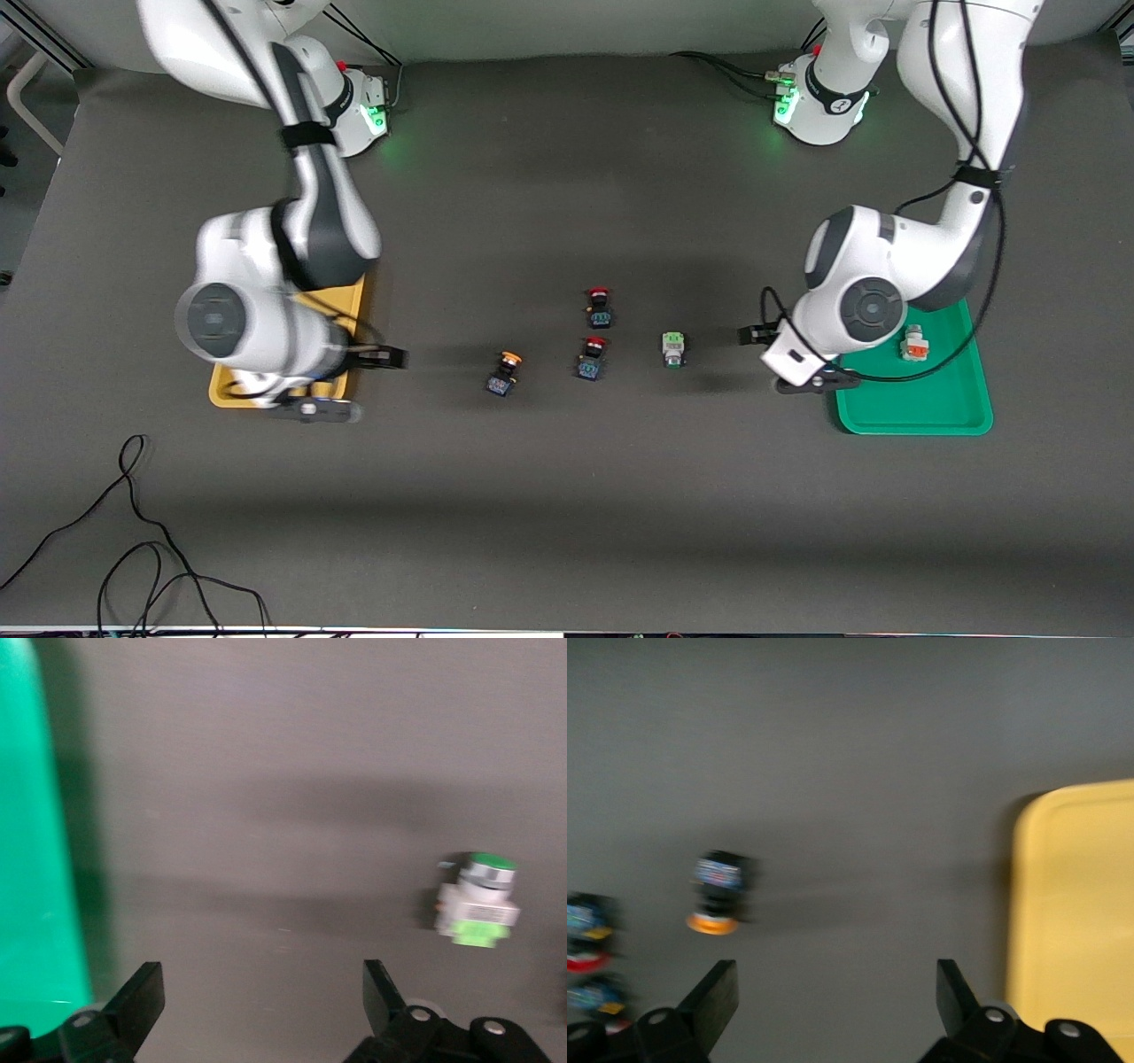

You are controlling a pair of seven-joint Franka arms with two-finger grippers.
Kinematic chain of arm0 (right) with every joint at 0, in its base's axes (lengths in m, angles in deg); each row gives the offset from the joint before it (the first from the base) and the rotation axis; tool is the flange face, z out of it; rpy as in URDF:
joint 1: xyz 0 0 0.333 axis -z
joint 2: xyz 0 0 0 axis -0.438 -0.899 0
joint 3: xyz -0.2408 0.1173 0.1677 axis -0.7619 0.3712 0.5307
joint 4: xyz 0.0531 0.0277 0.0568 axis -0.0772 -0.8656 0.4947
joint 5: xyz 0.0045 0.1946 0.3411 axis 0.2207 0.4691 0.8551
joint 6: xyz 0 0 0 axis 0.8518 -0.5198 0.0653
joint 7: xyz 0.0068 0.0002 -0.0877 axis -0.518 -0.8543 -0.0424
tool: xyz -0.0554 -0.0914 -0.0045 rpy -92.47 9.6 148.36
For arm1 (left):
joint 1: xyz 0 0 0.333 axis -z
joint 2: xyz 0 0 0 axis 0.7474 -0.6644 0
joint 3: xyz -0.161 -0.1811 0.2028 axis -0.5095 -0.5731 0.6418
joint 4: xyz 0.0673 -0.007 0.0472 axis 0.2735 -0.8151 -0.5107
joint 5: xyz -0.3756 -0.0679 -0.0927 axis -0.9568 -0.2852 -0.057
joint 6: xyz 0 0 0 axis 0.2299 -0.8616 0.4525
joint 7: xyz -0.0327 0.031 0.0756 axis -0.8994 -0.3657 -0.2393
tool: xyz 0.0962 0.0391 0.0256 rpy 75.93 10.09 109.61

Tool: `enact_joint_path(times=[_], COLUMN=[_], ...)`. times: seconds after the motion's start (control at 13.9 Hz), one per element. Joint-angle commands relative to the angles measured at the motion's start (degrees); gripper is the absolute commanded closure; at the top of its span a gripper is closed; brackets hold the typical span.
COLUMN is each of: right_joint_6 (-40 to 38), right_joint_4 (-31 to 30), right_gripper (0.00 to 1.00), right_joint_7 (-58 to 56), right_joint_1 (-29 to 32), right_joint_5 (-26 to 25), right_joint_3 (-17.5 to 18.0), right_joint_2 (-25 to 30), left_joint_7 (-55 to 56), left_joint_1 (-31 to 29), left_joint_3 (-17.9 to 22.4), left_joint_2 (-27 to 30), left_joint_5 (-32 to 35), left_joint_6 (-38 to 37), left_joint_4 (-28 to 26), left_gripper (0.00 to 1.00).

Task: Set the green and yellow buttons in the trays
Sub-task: 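Grasp a yellow button with the right gripper while the left gripper grasps the green button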

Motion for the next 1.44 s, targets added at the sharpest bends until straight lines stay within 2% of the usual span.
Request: enact_joint_path(times=[0.0, 0.22, 0.5, 0.72, 0.93, 1.01, 1.08, 1.15, 1.22, 1.36], right_joint_6=[-0.28, 2.61, 12.88, 22.90, 26.88, 26.80, 26.71, 26.53, 26.53, 26.53], right_joint_4=[9.98, 12.37, 7.91, 1.58, -1.60, -1.69, -1.69, -1.69, -1.69, -1.78], right_gripper=[0.01, 0.00, 0.01, 0.01, 0.01, 0.01, 0.01, 0.03, 0.15, 0.42], right_joint_7=[14.07, 23.77, 24.67, 23.18, 20.36, 20.36, 20.36, 20.45, 20.36, 20.36], right_joint_1=[-1.24, -5.37, -9.16, -10.66, -10.92, -11.01, -11.18, -11.36, -11.45, -11.89], right_joint_5=[6.60, 6.79, 6.79, 6.17, 6.26, 6.26, 6.35, 6.35, 6.35, 6.26], right_joint_3=[-0.25, 0.01, 0.01, 0.01, 0.45, 0.89, 1.33, 1.42, 1.51, 1.59], right_joint_2=[-9.27, -12.89, -16.49, -17.02, -17.46, -17.46, -17.38, -17.29, -17.29, -17.29], left_joint_7=[3.53, 8.98, 16.37, 16.55, 16.29, 15.85, 15.76, 16.55, 17.42, 21.72], left_joint_1=[4.12, 8.34, 13.53, 13.72, 13.46, 13.37, 13.37, 13.45, 13.54, 13.72], left_joint_3=[0.68, 0.59, 0.68, 0.76, 0.85, 0.94, 0.94, 0.94, 0.94, 0.94], left_joint_2=[-4.10, -7.97, -13.42, -14.13, -13.78, -13.60, -13.60, -13.52, -13.51, -13.25], left_joint_5=[-3.21, -3.22, -2.69, -2.34, -2.25, -2.08, -1.99, -1.99, -2.07, -1.90], left_joint_6=[2.41, 9.18, 18.41, 19.22, 18.69, 18.61, 18.52, 18.43, 18.43, 17.99], left_joint_4=[4.29, 3.85, 3.76, 3.42, 3.15, 3.15, 3.15, 3.15, 3.15, 3.24], left_gripper=[0.00, 0.00, 0.00, 0.01, 0.03, 0.13, 0.34, 0.69, 0.98, 1.00])
